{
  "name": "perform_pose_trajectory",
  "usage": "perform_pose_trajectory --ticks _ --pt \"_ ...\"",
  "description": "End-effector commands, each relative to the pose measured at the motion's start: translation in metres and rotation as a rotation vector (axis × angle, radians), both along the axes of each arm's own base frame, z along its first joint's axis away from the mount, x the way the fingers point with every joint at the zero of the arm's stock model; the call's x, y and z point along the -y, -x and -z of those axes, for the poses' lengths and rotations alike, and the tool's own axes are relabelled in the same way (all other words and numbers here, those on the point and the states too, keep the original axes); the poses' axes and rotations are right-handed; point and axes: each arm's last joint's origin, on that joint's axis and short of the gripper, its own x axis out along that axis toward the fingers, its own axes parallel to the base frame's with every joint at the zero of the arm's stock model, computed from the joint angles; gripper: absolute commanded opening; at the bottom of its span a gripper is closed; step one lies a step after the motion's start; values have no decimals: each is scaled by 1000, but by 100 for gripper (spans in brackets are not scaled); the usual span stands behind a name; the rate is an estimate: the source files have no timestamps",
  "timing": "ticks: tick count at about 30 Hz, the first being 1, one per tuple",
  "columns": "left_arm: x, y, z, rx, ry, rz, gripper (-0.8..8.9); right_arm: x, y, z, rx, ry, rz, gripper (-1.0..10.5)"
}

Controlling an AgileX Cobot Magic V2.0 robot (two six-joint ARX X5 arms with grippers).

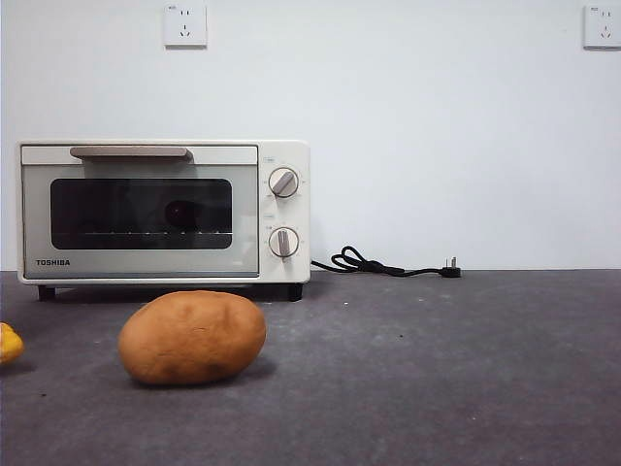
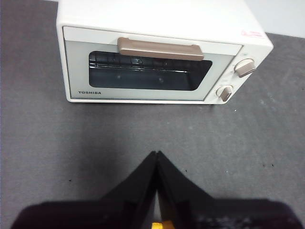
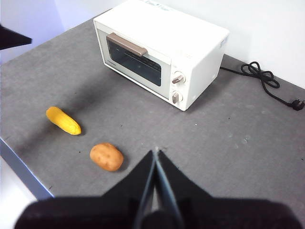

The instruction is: Take the eggplant from the table,put the eggplant in the oven

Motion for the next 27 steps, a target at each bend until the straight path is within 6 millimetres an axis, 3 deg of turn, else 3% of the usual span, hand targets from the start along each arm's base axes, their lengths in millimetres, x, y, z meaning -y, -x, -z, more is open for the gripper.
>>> perform_pose_trajectory --ticks 1,9,27 --pt "3 13 -6 46 -19 5 -6 0 0 3 -25 12 5 1" --pt "6 34 -13 106 -7 -6 -5 -3 -3 4 -32 19 5 1" --pt "6 33 -13 104 -5 -2 -4 -25 -25 11 -87 74 5 1"
